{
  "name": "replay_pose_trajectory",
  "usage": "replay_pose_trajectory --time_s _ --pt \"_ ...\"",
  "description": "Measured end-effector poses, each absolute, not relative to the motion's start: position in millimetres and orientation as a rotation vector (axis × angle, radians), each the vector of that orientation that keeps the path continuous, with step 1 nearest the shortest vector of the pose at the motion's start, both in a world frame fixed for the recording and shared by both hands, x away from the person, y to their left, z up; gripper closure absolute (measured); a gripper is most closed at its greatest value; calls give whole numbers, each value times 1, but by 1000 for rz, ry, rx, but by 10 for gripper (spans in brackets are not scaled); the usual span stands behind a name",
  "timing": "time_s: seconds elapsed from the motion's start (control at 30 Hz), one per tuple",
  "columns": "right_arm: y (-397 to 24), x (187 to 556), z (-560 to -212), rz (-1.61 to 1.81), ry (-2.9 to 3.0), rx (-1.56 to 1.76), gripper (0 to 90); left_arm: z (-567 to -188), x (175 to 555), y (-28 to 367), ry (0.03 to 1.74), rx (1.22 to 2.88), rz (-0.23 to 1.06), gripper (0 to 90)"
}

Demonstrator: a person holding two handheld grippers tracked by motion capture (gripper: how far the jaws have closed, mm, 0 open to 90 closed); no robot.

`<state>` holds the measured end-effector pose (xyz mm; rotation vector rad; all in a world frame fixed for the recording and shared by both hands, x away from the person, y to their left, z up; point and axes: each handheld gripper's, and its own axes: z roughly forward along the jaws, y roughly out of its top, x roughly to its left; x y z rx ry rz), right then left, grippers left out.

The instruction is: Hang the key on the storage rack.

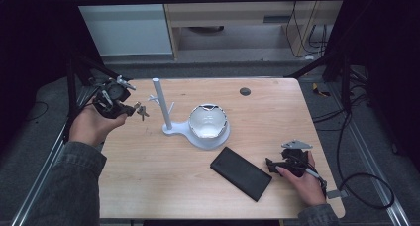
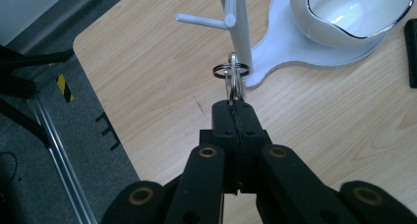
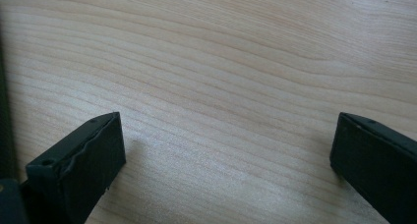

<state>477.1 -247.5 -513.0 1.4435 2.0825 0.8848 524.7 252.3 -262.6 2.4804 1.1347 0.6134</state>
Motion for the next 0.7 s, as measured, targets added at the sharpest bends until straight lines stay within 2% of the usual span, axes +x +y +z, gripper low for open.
replay_pose_trajectory --time_s 0.7 --pt "-245 469 -513 889 2087 1439 4 -258 544 252 1140 2475 624 900"
